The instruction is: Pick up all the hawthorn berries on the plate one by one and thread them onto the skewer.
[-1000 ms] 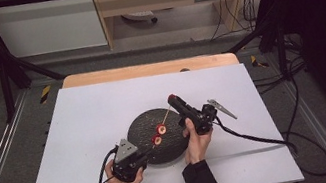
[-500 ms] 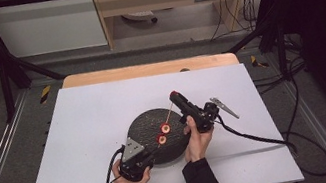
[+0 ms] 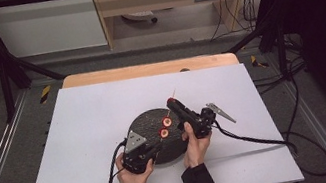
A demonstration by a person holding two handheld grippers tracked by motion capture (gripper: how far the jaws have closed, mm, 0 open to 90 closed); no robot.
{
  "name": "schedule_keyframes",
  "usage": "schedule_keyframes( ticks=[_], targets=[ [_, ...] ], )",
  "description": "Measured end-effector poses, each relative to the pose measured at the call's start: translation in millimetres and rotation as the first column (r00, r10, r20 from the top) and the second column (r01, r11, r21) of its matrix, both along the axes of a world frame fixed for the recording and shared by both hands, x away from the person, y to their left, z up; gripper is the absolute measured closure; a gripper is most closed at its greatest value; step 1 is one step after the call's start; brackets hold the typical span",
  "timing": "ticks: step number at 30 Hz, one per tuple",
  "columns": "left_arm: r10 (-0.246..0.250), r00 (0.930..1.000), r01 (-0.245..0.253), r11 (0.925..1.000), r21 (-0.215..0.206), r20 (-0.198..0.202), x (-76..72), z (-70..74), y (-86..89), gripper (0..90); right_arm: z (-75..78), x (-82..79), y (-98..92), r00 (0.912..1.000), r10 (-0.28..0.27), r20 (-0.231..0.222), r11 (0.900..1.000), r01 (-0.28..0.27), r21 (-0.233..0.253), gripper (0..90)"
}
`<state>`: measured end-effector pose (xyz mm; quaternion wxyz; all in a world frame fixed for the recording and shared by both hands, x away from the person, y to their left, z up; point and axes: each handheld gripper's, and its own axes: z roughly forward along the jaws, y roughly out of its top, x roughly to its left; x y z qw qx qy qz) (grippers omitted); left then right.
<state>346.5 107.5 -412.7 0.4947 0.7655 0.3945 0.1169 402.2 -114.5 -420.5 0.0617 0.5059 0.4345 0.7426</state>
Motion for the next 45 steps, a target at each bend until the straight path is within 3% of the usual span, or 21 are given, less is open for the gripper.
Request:
schedule_keyframes(
  ticks=[11, 15, 20, 24, 26, 29, 34, 39, 40, 45],
  targets=[
    [-0.011, 0.9999, 0.011, 0.9999, 0.010, 0.001, 4.5, 1.4, -0.3, 88.2, -2.8, -6.0, 1.3, 0.9997, 0.026, -0.001, 0.999, -0.026, -0.041, 62.6],
    [-0.017, 0.9999, 0.017, 0.9997, 0.018, -0.004, 4.1, -0.7, 3.7, 88.3, -0.4, -4.0, -1.8, 0.9985, 0.054, -0.009, 0.994, -0.055, -0.092, 55.9],
    [-0.007, 0.9999, 0.007, 0.9994, 0.033, -0.012, 4.7, -5.0, 12.8, 88.3, 4.7, -3.3, -7.3, 0.9954, 0.093, -0.025, 0.979, -0.096, -0.177, 44.9],
    [0.003, 0.9999, -0.003, 0.9991, 0.042, -0.012, 4.6, -5.6, 23.3, 88.3, 9.5, -2.6, -13.5, 0.9928, 0.114, -0.036, 0.957, -0.120, -0.263, 35.3],
    [0.009, 0.9999, -0.008, 0.9990, 0.044, -0.010, 4.3, -4.9, 28.7, 88.3, 11.0, -1.6, -16.4, 0.9893, 0.132, -0.061, 0.938, -0.145, -0.314, 29.5],
    [0.015, 0.9999, -0.015, 0.9982, 0.059, -0.004, 3.7, -2.6, 36.6, 88.3, 9.5, -0.5, -20.6, 0.9833, 0.158, -0.091, 0.899, -0.181, -0.398, 22.4],
    [0.016, 0.9998, -0.015, 0.9976, 0.068, -0.008, 3.5, -0.2, 46.0, 88.3, 3.7, 0.5, -27.5, 0.9685, 0.199, -0.150, 0.816, -0.248, -0.522, 12.0],
    [0.008, 0.9999, -0.008, 0.9963, 0.085, -0.009, 3.1, 3.5, 55.2, 88.2, -2.5, -0.5, -37.7, 0.9489, 0.240, -0.205, 0.736, -0.315, -0.600, 5.4],
    [0.007, 0.9999, -0.006, 0.9959, 0.090, -0.010, 3.1, 4.2, 57.2, 88.2, -3.5, -1.0, -40.7, 0.9460, 0.244, -0.213, 0.716, -0.324, -0.619, 4.4],
    [0.005, 0.9999, -0.004, 0.9942, 0.107, -0.010, 2.4, 6.9, 66.8, 88.2, -8.6, -5.5, -56.8, 0.9323, 0.248, -0.263, 0.659, -0.362, -0.660, 0.6]
  ],
)
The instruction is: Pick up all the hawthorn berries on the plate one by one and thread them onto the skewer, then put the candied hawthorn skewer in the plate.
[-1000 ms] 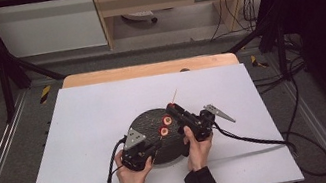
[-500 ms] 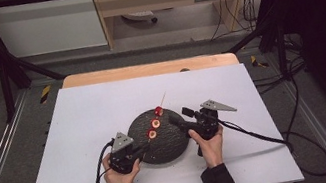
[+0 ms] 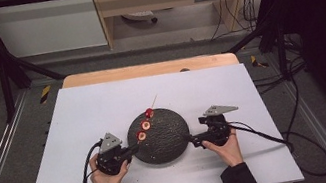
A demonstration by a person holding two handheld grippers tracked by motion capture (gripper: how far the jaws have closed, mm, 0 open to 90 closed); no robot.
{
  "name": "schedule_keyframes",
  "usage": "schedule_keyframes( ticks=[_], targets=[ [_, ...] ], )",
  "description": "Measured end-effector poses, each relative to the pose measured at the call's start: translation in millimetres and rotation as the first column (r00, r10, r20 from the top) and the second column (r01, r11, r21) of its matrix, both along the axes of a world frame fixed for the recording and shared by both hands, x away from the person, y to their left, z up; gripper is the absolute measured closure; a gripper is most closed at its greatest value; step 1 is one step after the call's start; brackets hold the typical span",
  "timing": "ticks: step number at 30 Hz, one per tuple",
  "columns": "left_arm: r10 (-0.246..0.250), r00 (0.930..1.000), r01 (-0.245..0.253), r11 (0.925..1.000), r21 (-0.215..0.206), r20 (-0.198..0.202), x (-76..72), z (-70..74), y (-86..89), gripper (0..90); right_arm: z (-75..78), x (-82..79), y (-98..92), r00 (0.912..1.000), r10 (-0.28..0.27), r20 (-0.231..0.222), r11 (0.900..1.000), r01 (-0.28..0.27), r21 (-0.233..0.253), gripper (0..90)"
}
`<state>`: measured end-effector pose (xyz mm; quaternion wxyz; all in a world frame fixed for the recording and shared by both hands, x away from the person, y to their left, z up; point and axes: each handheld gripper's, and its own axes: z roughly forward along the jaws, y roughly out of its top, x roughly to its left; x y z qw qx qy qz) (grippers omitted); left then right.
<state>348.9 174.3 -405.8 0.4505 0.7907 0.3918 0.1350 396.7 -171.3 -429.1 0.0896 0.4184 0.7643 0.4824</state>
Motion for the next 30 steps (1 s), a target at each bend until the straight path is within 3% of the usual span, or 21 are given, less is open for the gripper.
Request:
schedule_keyframes(
  ticks=[7, 12, 18, 30],
  targets=[
    [-0.027, 0.9996, 0.027, 0.9993, 0.025, -0.008, 2.7, 7.6, 5.4, 88.1, -11.6, -11.8, -24.6, 0.9990, 0.045, 0.003, 0.995, -0.044, -0.087, 0.6],
    [-0.039, 0.9991, 0.039, 0.9975, 0.059, -0.018, 9.4, 13.9, 2.7, 88.1, -20.8, -19.7, -42.2, 0.9969, 0.079, 0.005, 0.992, -0.078, -0.096, 0.6],
    [-0.053, 0.9978, 0.056, 0.9940, 0.094, -0.040, 18.3, 19.2, -3.4, 88.1, -27.2, -23.0, -58.3, 0.9987, 0.049, -0.012, 0.990, -0.050, -0.129, 0.7],
    [-0.052, 0.9963, 0.062, 0.9864, 0.152, -0.069, 31.2, 15.3, -22.2, 88.1, -29.3, -28.9, -68.7, 0.9986, 0.052, -0.014, 0.988, -0.053, -0.147, 0.6]
  ],
)
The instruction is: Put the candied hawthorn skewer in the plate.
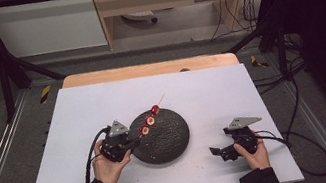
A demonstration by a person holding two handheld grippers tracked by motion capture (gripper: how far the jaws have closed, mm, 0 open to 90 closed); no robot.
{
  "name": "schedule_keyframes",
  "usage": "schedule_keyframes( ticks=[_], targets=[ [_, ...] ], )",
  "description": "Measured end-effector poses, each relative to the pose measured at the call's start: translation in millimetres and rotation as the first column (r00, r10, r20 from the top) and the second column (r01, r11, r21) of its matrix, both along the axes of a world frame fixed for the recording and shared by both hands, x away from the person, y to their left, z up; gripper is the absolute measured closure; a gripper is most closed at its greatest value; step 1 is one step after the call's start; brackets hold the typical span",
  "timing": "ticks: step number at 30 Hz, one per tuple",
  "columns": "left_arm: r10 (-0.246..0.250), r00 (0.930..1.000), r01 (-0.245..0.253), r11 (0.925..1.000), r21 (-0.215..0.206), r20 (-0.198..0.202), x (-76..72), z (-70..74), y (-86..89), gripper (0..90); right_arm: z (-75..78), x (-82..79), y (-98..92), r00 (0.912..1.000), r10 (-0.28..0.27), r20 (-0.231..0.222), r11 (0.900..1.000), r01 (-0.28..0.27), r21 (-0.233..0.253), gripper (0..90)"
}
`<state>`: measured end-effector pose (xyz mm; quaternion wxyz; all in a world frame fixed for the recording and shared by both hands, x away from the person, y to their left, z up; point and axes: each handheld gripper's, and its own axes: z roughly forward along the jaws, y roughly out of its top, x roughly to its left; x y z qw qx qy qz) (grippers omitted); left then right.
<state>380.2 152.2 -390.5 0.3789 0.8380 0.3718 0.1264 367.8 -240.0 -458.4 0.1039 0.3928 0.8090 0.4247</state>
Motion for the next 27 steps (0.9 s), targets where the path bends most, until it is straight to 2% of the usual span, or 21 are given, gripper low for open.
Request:
schedule_keyframes(
  ticks=[6, 10, 19, 23, 27],
  targets=[
    [-0.001, 0.9996, 0.001, 0.9997, 0.025, -0.027, 6.2, -8.2, -10.9, 88.2, 1.3, -1.3, -3.6, 1.0000, -0.007, -0.005, 1.000, 0.007, 0.019, 0.8],
    [-0.002, 0.9992, 0.004, 0.9987, 0.051, -0.040, 9.2, -14.9, -18.1, 88.1, 0.4, -1.6, -4.2, 1.0000, -0.002, -0.003, 1.000, 0.002, 0.014, 0.8],
    [0.016, 0.9967, -0.008, 0.9951, 0.098, -0.080, 12.4, -24.2, -24.5, 88.1, -0.7, -2.8, -5.1, 1.0000, -0.005, -0.005, 1.000, 0.005, 0.021, 0.8],
    [0.029, 0.9942, -0.015, 0.9914, 0.130, -0.104, 14.8, -28.0, -27.4, 88.1, -1.1, -2.8, -5.2, 1.0000, -0.001, -0.004, 1.000, 0.001, 0.017, 0.8],
    [0.041, 0.9931, -0.023, 0.9855, 0.168, -0.109, 16.0, -30.9, -31.6, 88.0, 0.4, -3.3, -6.5, 1.0000, 0.001, -0.001, 1.000, -0.001, 0.022, 0.8]
  ],
)
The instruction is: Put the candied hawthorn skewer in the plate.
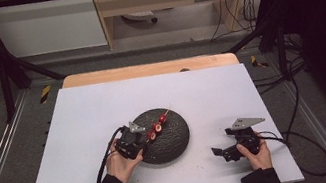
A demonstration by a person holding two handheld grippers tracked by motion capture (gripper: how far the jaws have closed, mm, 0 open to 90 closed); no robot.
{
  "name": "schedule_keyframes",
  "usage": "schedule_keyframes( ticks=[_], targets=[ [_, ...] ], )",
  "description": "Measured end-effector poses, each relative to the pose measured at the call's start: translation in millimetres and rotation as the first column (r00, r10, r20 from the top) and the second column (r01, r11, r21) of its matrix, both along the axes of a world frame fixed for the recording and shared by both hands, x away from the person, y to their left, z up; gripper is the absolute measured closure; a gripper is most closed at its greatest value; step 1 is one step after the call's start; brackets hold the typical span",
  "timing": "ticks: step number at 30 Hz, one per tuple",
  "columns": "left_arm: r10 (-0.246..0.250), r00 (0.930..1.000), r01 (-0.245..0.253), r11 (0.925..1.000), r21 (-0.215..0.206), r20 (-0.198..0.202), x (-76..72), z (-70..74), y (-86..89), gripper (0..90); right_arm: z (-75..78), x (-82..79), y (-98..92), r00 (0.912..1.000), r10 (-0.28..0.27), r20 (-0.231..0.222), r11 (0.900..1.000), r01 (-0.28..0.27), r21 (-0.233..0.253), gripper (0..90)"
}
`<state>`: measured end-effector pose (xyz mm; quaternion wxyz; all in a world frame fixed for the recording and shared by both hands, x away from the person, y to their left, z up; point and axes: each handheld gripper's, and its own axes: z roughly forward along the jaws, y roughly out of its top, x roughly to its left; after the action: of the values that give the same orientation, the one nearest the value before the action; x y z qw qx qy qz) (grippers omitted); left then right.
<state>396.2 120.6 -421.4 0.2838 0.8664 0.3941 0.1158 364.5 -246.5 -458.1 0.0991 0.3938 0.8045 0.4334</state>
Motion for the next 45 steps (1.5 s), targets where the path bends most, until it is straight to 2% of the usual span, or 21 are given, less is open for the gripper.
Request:
schedule_keyframes(
  ticks=[2, 13, 17, 21, 28, 30, 33, 37, 40, 42, 45],
  targets=[
    [-0.001, 1.0000, 0.001, 0.9999, 0.012, -0.003, 0.3, -0.8, -1.7, 88.1, 0.2, -0.4, -0.2, 1.0000, -0.007, -0.004, 1.000, 0.007, 0.007, 0.8],
    [-0.013, 0.9999, 0.013, 0.9999, 0.008, 0.009, -0.7, -1.6, -2.5, 85.1, -0.1, -0.4, -0.3, 1.0000, -0.004, -0.005, 1.000, 0.004, 0.000, 0.7],
    [-0.026, 0.9995, 0.026, 0.9993, -0.028, 0.019, -3.2, 1.9, 1.6, 75.9, -0.3, -0.8, 0.0, 0.9999, -0.008, -0.007, 1.000, 0.008, 0.000, 0.6],
    [-0.046, 0.9989, 0.047, 0.9957, -0.080, 0.007, -6.1, 9.8, 10.1, 65.0, -0.8, -0.7, 0.3, 0.9999, -0.011, -0.007, 1.000, 0.011, -0.005, 0.6],
    [-0.089, 0.9953, 0.093, 0.9887, -0.118, 0.039, -13.5, 21.5, 27.7, 41.0, -0.1, -1.2, -0.5, 0.9999, -0.011, -0.001, 1.000, 0.011, -0.001, 0.6],
    [-0.097, 0.9944, 0.101, 0.9884, -0.114, 0.041, -15.6, 23.2, 33.1, 34.6, -0.2, -1.3, -0.2, 0.9999, -0.011, -0.006, 1.000, 0.011, -0.001, 0.6],
    [-0.094, 0.9943, 0.098, 0.9916, -0.085, 0.051, -17.5, 23.3, 42.4, 26.3, -0.2, -1.2, -0.2, 0.9999, -0.012, -0.006, 1.000, 0.012, -0.002, 0.6],
    [-0.075, 0.9936, 0.083, 0.9918, -0.096, 0.084, -20.5, 21.9, 59.0, 18.7, 0.1, -1.4, -0.8, 0.9999, -0.012, -0.003, 1.000, 0.012, 0.000, 0.6],
    [-0.029, 0.9928, 0.039, 0.9955, -0.086, 0.116, -22.9, 19.4, 70.8, 15.4, 0.1, -1.4, -1.3, 0.9999, -0.013, -0.004, 1.000, 0.013, 0.002, 0.6],
    [0.003, 0.9924, 0.007, 0.9969, -0.079, 0.123, -24.1, 16.3, 78.8, 15.2, -0.3, -1.4, -1.4, 0.9999, -0.014, -0.005, 1.000, 0.014, 0.002, 0.6],
    [0.019, 0.9911, -0.009, 0.9967, -0.081, 0.131, -27.0, 10.7, 91.2, 14.1, -0.2, -1.7, -1.3, 0.9998, -0.018, -0.007, 1.000, 0.018, 0.004, 0.6]
  ],
)
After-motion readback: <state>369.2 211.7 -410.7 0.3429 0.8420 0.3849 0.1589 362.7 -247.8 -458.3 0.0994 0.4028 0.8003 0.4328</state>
